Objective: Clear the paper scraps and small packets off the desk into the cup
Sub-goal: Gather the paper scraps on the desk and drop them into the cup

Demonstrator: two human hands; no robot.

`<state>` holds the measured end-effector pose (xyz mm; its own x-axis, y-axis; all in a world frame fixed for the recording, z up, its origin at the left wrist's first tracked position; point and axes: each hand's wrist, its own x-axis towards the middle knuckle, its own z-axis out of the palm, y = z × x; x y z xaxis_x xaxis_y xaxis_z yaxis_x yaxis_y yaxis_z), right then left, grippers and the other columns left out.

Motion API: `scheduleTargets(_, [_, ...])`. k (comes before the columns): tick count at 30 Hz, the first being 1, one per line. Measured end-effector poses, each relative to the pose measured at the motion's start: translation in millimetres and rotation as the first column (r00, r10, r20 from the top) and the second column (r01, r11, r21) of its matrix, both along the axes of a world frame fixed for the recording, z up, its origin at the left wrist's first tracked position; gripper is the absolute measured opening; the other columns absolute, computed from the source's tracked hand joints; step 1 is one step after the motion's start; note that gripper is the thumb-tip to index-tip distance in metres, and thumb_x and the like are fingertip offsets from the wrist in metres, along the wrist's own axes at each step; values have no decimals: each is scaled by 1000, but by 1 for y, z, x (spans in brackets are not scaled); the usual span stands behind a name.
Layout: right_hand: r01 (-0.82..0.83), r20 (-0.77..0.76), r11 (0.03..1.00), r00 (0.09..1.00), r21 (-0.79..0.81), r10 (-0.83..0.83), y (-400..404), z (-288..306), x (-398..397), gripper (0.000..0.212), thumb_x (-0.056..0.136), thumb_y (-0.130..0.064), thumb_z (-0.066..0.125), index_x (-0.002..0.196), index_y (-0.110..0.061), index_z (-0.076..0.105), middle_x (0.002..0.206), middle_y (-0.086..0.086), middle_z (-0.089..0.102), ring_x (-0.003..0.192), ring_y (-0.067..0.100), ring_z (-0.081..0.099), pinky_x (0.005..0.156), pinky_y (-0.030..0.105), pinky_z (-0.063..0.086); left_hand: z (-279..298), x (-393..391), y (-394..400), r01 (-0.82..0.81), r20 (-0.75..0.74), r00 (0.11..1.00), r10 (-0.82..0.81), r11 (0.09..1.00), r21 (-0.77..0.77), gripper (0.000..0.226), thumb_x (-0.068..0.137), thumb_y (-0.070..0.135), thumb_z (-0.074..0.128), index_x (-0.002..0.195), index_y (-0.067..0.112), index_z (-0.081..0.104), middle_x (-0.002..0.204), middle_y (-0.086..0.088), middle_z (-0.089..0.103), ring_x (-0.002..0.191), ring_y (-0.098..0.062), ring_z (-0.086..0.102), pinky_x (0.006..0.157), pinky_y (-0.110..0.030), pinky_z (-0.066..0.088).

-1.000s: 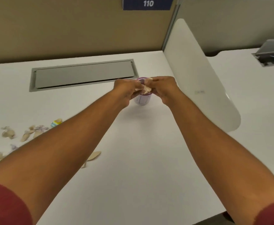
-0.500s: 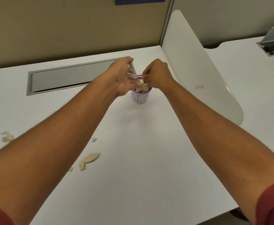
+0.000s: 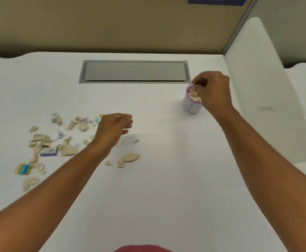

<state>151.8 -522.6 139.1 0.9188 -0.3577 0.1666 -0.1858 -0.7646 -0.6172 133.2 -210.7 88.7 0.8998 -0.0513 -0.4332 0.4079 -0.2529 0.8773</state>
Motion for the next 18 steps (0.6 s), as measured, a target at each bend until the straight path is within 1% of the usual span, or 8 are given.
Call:
scheduleTargets(2, [-134, -11, 986, 991, 105, 135, 32, -16, -19, 9, 82, -7, 74, 86, -15, 77, 75, -9, 70, 66, 5, 62, 68, 16, 49, -15, -18, 36, 9, 224, 972, -74, 960, 279, 14, 99, 13, 68, 101, 21, 80, 100, 8, 79, 93, -16, 73, 87, -14, 54])
scheduleTargets(3, [-200, -58, 969, 976, 144, 210, 51, -30, -32, 9, 85, -7, 76, 91, -13, 77, 81, -7, 72, 68, 6, 62, 70, 14, 49, -23, -28, 52, -29, 314, 944, -104, 919, 392, 15, 98, 12, 69, 101, 23, 79, 102, 8, 77, 93, -16, 70, 87, -14, 51])
scheduleTargets(5, [-269, -146, 948, 945, 172, 294, 85, -63, -58, 22, 91, -15, 75, 112, -9, 75, 110, 7, 75, 94, 19, 69, 91, 24, 54, -44, -44, 80, -111, 428, 888, -167, 825, 553, 17, 100, 14, 69, 113, 18, 78, 123, -4, 74, 119, -28, 65, 109, -35, 46])
scheduleTargets(7, [-308, -245, 939, 909, 154, 338, 111, -94, -85, 47, 98, -29, 67, 140, -9, 59, 146, 11, 58, 135, 25, 54, 117, 37, 39, -68, -63, 97, -81, 389, 881, -269, 724, 685, 36, 106, 26, 61, 140, 14, 66, 156, -12, 56, 153, -40, 39, 128, -56, 24])
scheduleTargets(9, [-365, -336, 920, 857, 140, 391, 137, -118, -104, 64, 104, -42, 51, 159, -16, 32, 167, 5, 29, 156, 21, 21, 129, 39, 15, -88, -82, 108, 10, 291, 887, -359, 644, 765, 57, 110, 45, 40, 161, 19, 43, 174, -8, 29, 164, -39, 14, 130, -60, 9])
scheduleTargets(11, [-442, -359, 895, 826, 68, 435, 159, -136, -116, 65, 108, -46, 37, 163, -20, 16, 172, 0, 11, 160, 19, 2, 130, 42, 3, -101, -96, 110, 99, 203, 873, -443, 568, 817, 69, 108, 55, 22, 168, 23, 27, 179, -6, 14, 165, -39, 7, 129, -64, 9])
scheduleTargets(14, [-531, -382, 843, 798, -79, 467, 190, -147, -129, 62, 109, -44, 26, 164, -18, 12, 173, 0, 3, 160, 20, -5, 129, 46, 1, -113, -108, 103, 157, 110, 822, -559, 409, 899, 69, 108, 56, 16, 169, 24, 22, 179, -5, 12, 165, -38, 10, 129, -67, 12])
scheduleTargets(18, [-577, -366, 811, 779, -102, 509, 228, -152, -150, 62, 108, -46, 15, 164, -20, 13, 173, -3, 2, 159, 13, -8, 130, 44, 0, -117, -119, 97, 200, 122, 784, -609, 433, 879, 69, 108, 52, 17, 169, 22, 24, 179, -4, 13, 165, -37, 5, 131, -64, 9])
